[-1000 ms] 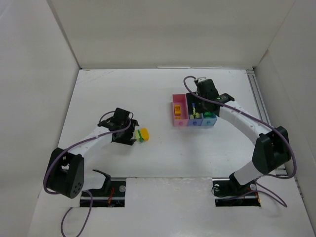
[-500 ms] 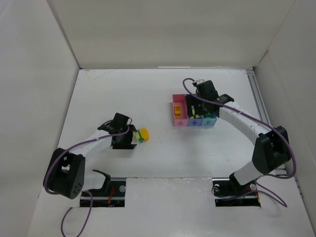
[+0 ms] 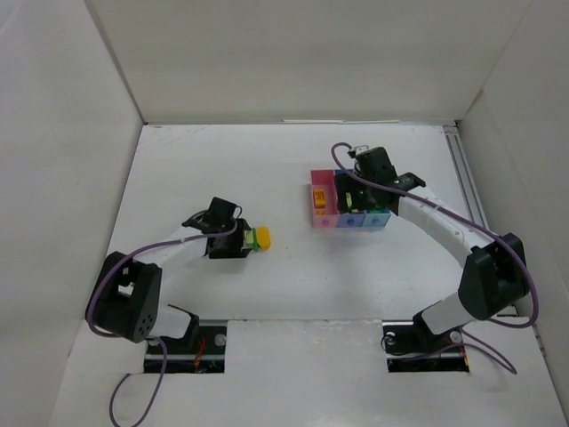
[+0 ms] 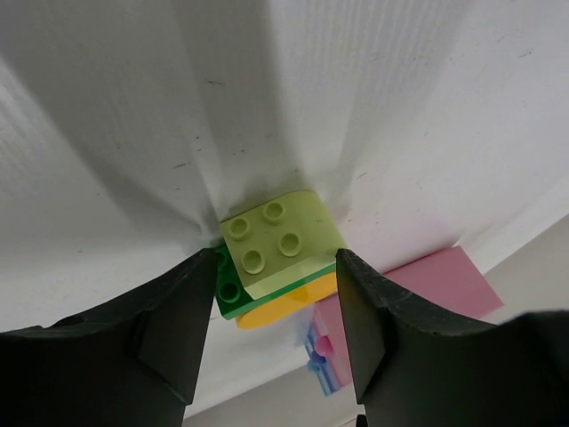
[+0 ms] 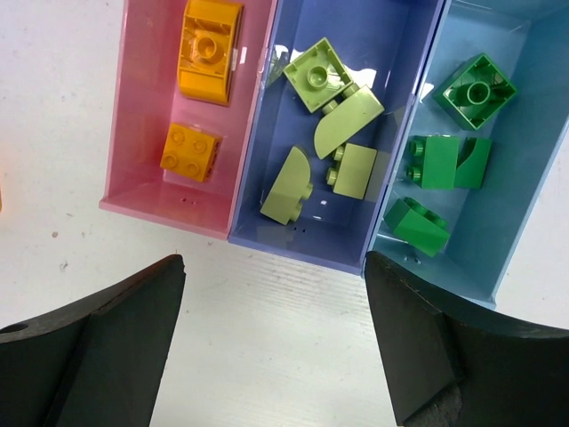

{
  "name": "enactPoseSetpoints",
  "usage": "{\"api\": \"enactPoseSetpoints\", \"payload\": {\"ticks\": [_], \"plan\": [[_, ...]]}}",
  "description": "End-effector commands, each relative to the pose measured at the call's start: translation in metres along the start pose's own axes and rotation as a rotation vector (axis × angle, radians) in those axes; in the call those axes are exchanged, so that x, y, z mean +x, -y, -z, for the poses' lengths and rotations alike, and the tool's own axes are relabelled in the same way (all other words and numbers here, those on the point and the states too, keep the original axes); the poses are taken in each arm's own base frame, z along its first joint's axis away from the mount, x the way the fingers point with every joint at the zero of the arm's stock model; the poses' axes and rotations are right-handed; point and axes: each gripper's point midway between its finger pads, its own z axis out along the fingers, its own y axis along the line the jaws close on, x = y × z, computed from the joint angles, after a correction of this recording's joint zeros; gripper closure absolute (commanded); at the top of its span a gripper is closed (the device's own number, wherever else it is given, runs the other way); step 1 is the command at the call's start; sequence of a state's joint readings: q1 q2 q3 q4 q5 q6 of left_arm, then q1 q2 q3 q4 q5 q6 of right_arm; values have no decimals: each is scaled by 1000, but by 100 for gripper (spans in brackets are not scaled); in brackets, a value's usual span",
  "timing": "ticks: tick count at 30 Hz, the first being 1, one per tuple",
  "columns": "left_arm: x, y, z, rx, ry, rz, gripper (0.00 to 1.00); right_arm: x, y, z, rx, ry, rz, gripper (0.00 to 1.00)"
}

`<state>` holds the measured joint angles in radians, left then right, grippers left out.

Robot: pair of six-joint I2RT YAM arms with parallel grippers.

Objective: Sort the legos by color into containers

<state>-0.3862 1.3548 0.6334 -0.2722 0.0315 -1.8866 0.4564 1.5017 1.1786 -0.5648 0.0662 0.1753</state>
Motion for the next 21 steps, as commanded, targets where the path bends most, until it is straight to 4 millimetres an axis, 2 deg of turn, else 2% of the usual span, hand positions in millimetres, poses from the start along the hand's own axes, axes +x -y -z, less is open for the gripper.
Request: {"api": "enactPoseSetpoints", "payload": {"ticks": [1,3,4,5,6,7,10,11,13,17,21], "plan": [[-9,-15,-8,-76,69,-54,48,-12,-1,8,-23,51,2,13],[-6,-5,-4,-60,85,-103,48,-12,-1,8,-23,51,2,13],[-7,-7,-5,-80,92,-113,48,-12,-1,8,-23,51,2,13],[-6,-2,-1,-78,100,-128,41,-12,-1,8,-23,51,2,13],[-6,-2,-2,-90,105,-129,41,-12,0,8,-14,53,1,13],[-6,-1,0,-93,105,-138,33,-14,0,8,-16,62,1,13],[-5,4,4,-73,119,-147,22,-14,0,8,-16,62,1,13],[-5,10,11,-36,128,-139,22,-12,-2,5,-23,51,2,13],[-8,7,14,-16,147,-129,22,-12,-2,5,-23,51,2,13],[-11,27,28,73,172,-121,22,-9,-5,2,-40,39,2,13],[-14,37,29,94,204,-120,22,-12,-5,2,-41,48,2,13]]}}
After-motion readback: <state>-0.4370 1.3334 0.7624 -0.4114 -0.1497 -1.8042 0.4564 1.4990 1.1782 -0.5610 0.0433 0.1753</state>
